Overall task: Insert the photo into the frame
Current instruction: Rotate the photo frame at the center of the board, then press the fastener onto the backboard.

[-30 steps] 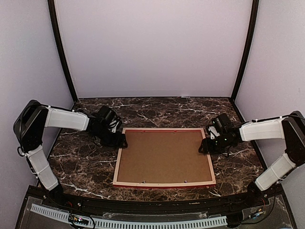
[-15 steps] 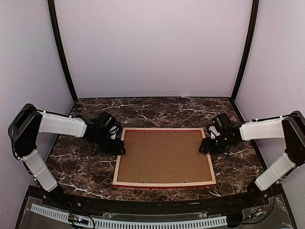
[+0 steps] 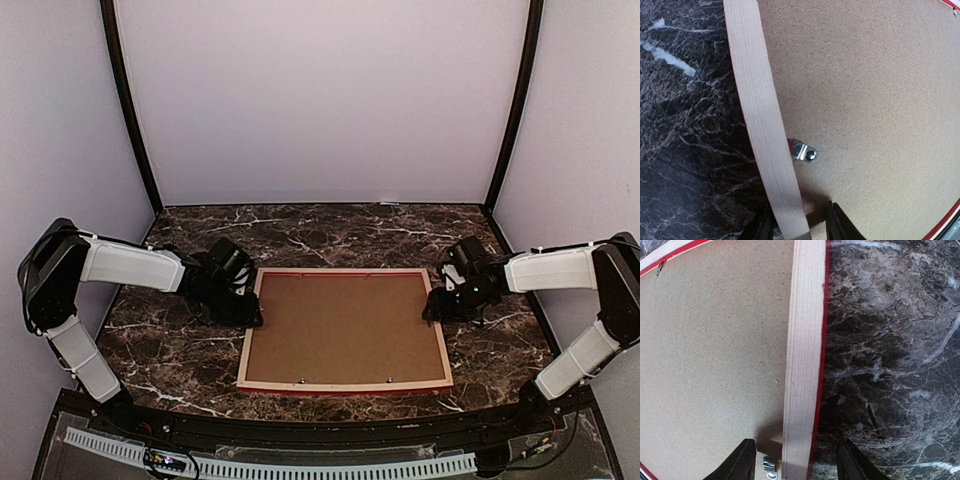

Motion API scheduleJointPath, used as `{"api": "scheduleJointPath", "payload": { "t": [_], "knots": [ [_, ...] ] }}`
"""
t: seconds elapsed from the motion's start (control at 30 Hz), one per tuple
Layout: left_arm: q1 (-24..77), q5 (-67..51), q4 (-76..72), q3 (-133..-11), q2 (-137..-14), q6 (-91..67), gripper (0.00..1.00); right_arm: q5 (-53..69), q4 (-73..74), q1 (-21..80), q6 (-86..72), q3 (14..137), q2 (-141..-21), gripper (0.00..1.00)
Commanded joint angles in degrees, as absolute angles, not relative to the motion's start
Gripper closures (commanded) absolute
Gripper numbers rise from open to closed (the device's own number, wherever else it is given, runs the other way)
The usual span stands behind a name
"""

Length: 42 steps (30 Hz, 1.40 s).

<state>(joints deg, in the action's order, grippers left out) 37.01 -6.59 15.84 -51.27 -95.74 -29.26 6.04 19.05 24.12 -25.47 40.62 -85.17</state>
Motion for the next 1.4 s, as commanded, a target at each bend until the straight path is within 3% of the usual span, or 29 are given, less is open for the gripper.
{"api": "scheduleJointPath", "payload": {
  "t": [0.0,0.2,0.63,1.37],
  "knots": [
    [37.78,-5.82,17.65,-49.58,-95.85,-30.61,0.62,7.89,21.49,23.82,-23.18,41.25,-83.8,0.43],
    [37.83,-5.56,17.66,-49.52,-96.26,-30.76,0.62,7.45,22.59,23.79,-21.91,40.87,-83.67,0.45],
    [37.88,-5.76,17.71,-49.72,-96.46,-30.72,0.62,6.69,22.59,23.73,-21.95,40.78,-85.17,0.63],
    [38.03,-5.66,17.54,-49.05,-96.32,-31.89,0.61,11.25,22.62,21.76,-23.4,38.94,-86.85,0.82]
  ]
}}
